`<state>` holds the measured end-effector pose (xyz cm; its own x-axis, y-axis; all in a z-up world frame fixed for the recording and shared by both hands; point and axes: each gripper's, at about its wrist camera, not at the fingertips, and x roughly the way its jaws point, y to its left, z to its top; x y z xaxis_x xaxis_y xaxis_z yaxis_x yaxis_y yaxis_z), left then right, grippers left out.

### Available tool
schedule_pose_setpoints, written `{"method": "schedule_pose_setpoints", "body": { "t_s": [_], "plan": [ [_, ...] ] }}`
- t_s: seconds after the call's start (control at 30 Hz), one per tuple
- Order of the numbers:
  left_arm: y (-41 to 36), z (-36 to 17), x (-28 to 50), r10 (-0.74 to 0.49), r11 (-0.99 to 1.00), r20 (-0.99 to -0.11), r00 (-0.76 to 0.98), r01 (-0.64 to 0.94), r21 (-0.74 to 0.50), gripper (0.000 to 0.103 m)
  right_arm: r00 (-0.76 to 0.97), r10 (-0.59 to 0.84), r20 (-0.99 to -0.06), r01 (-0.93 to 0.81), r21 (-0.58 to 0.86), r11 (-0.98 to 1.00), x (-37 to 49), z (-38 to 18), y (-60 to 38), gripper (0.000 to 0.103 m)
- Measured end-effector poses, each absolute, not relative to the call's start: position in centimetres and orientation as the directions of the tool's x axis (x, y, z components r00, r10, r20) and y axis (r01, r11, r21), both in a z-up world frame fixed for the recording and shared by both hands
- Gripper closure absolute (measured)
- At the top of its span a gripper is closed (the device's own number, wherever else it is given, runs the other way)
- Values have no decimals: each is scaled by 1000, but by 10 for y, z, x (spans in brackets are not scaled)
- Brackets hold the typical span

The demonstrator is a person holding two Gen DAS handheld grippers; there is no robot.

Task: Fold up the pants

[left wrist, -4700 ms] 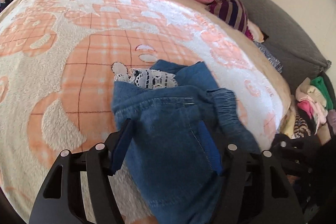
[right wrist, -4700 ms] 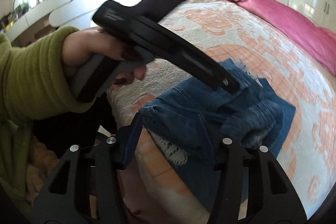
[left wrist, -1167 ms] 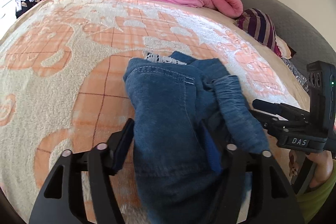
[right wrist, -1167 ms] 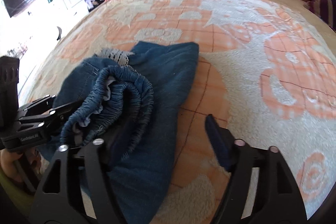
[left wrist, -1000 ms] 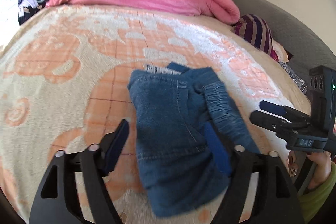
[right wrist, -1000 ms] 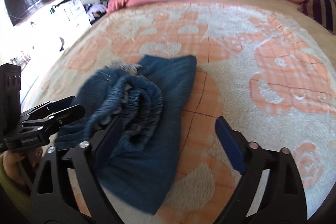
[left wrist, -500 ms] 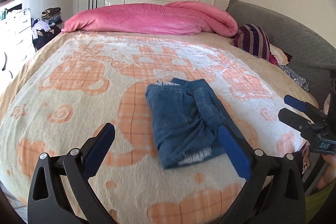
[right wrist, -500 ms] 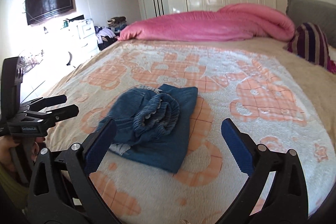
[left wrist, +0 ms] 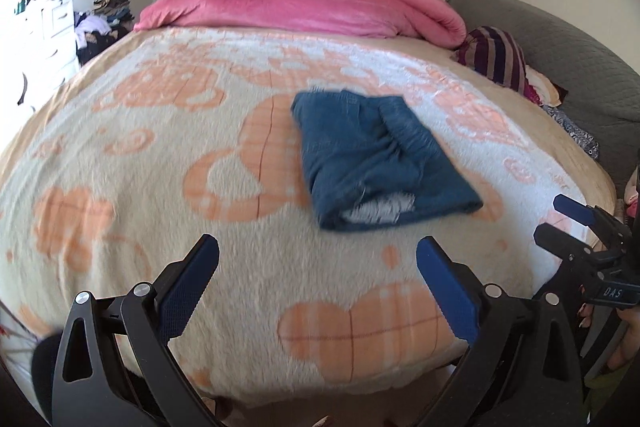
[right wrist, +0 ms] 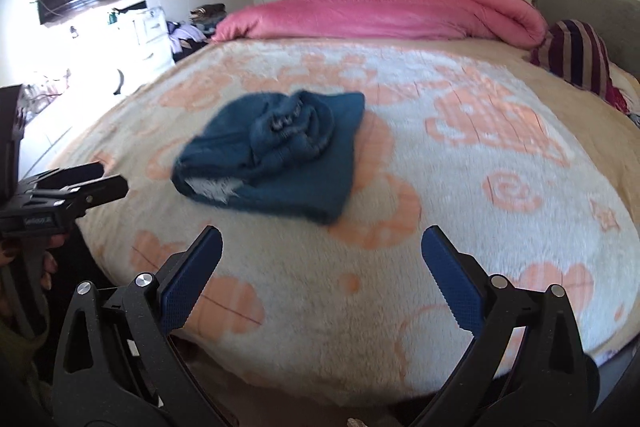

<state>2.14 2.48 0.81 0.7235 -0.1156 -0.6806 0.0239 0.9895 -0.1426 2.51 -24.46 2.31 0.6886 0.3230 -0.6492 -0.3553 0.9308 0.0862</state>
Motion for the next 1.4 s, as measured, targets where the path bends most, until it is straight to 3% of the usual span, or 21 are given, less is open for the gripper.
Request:
{"method": "schedule_pose_setpoints", "body": {
  "t_s": [0.4,1.4],
  "plan": [
    [23,-26,28,-116,987,-715,689,1,-160,4,646,306,-699,-355,79,931,31,-6,-227,9],
    [16,-19,24,-95,991,-702,706,0,-134,4,642,295,-708,-347,76,935,31,-6,-230,9]
  ]
}}
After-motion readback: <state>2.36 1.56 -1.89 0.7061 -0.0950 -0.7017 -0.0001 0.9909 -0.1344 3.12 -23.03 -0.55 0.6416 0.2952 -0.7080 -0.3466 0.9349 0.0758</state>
